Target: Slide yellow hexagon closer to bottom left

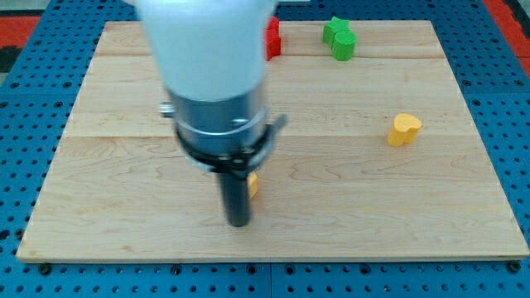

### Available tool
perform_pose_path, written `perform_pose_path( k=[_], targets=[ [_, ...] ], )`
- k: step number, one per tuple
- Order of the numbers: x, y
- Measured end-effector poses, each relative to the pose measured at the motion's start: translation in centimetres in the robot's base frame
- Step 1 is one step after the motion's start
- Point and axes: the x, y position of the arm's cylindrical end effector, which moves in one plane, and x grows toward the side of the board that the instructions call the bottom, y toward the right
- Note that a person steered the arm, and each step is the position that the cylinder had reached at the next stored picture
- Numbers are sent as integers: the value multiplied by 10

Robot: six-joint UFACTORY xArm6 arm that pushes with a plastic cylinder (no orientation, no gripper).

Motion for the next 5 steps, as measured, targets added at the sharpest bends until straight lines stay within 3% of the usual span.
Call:
perform_pose_path(
  k=[1, 2, 3, 4, 5],
  targets=[
    [-38, 47],
    [-53, -14],
    [-50, -124],
    [-28, -152],
    [-29, -105]
  ],
)
